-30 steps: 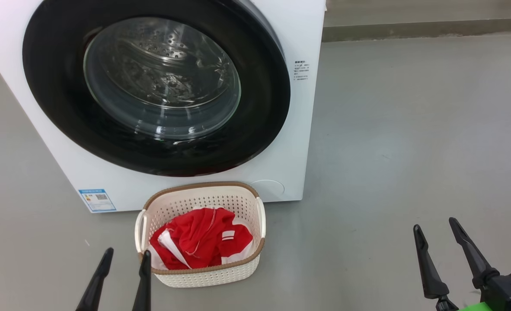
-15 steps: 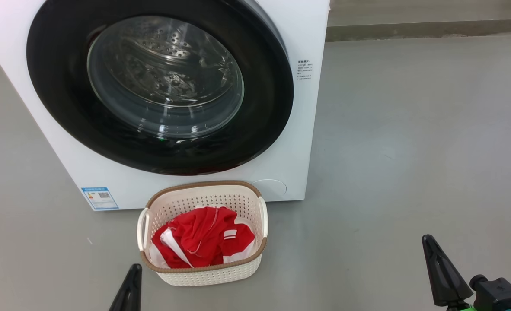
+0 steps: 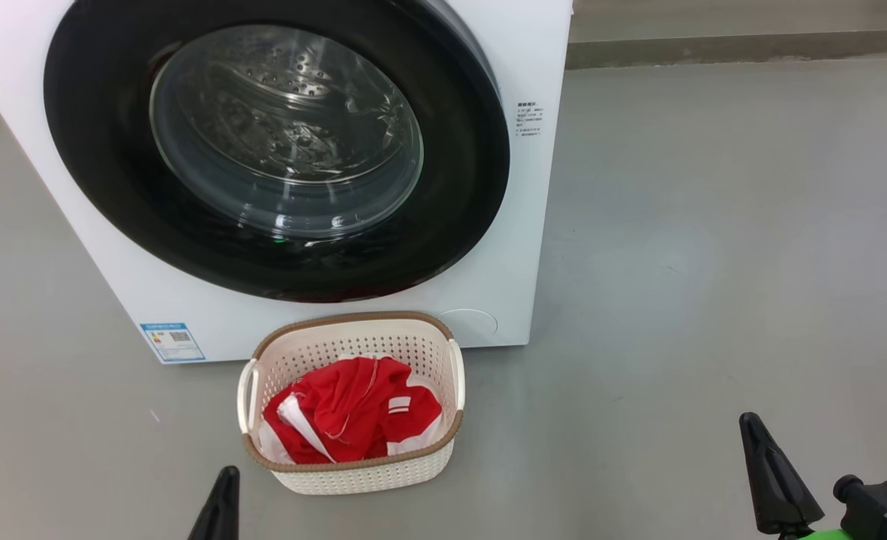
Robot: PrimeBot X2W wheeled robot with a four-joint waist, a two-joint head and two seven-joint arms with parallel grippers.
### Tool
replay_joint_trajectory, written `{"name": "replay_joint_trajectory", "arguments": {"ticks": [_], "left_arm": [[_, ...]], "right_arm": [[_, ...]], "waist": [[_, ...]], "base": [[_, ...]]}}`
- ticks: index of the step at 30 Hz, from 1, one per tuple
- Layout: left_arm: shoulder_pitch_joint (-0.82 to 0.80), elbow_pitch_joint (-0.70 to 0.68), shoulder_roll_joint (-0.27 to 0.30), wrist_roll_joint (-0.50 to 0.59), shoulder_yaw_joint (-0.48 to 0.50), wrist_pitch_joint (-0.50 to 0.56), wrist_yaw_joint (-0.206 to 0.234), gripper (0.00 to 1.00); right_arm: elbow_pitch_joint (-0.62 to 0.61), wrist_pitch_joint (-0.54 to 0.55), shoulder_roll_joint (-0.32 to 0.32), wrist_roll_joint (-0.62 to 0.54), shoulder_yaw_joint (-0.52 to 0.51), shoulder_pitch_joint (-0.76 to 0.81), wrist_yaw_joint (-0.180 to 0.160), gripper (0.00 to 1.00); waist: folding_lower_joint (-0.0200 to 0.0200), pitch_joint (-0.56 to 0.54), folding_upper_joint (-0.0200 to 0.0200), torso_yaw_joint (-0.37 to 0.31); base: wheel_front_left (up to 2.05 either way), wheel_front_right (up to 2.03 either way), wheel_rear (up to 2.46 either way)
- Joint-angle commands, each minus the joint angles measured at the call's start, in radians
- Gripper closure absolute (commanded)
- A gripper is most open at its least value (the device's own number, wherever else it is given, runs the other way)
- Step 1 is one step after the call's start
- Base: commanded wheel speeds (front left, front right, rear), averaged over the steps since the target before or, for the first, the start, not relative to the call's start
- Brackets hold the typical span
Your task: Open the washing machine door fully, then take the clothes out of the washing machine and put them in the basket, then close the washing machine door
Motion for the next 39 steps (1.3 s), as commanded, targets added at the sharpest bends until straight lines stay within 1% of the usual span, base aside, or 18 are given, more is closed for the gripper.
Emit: {"name": "replay_joint_trajectory", "arguments": {"ticks": [1, 9, 10, 39], "left_arm": [[-0.028, -0.018, 0.002, -0.034, 0.013, 0.008, -0.003, 1.00], [-0.045, -0.006, 0.003, -0.139, 0.021, 0.035, -0.005, 1.00], [-0.045, -0.006, 0.003, -0.139, 0.021, 0.035, -0.005, 1.00], [-0.099, 0.032, 0.006, -0.477, 0.049, 0.120, -0.010, 1.00]], "right_arm": [[-0.020, 0.004, -0.011, 0.033, 0.006, -0.030, 0.000, 1.00], [-0.008, 0.027, -0.017, 0.143, 0.008, -0.050, -0.001, 1.00], [-0.008, 0.027, -0.017, 0.143, 0.008, -0.050, -0.001, 1.00], [0.033, 0.105, -0.031, 0.493, 0.010, -0.112, -0.002, 1.00]], "waist": [[-0.0001, 0.001, 0.0000, 0.000], [-0.0002, 0.004, 0.0000, 0.000], [-0.0002, 0.004, 0.0000, 0.000], [-0.0002, 0.014, 0.0000, -0.001]], "base": [[0.00, 0.00, 0.00], [0.00, 0.00, 0.00], [0.00, 0.00, 0.00], [0.00, 0.00, 0.00]]}}
